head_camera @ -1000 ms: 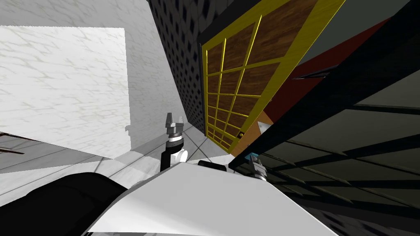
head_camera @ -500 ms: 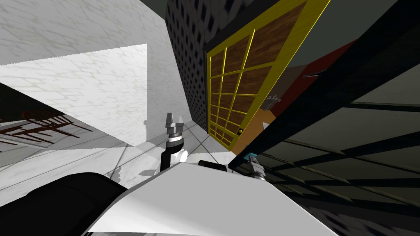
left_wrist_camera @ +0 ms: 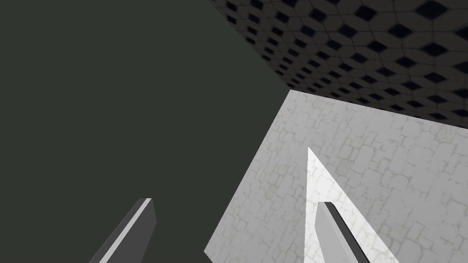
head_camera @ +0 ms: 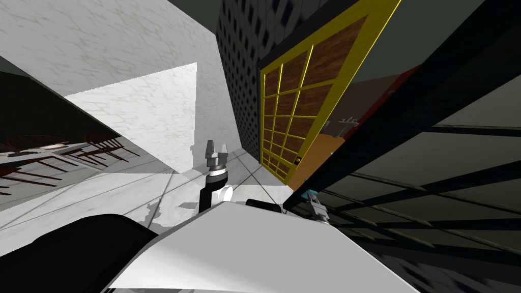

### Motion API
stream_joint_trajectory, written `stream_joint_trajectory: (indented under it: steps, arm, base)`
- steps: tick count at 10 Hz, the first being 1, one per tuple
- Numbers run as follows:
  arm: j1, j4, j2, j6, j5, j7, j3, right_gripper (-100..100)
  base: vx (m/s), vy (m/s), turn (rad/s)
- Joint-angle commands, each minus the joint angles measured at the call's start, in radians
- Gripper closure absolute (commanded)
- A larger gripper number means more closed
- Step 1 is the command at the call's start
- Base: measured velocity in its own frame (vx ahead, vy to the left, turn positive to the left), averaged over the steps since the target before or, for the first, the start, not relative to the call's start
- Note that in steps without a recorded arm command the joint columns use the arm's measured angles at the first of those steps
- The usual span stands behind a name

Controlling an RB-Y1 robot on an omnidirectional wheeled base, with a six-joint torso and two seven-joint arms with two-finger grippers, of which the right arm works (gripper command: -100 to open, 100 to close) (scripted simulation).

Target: Pull the door open

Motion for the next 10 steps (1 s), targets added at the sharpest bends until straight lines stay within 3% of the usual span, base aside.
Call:
stream_joint_trajectory:
  steps: [1,6,7,10]
  arm:
    - [0.006,0.005,-0.009,-0.02,0.007,-0.015,0.014,100]
    - [0.027,0.033,-0.054,-0.097,0.036,-0.077,0.07,100]
    - [0.024,0.031,-0.049,-0.081,0.034,-0.07,0.066,100]
    - [0.024,0.059,-0.061,-0.114,0.051,-0.1,0.087,100]
  base:
    - [-0.253,-0.041,0.151]
    - [-0.267,-0.036,0.138]
    - [-0.117,-0.006,0.009]
    - [-0.21,-0.038,0.152]
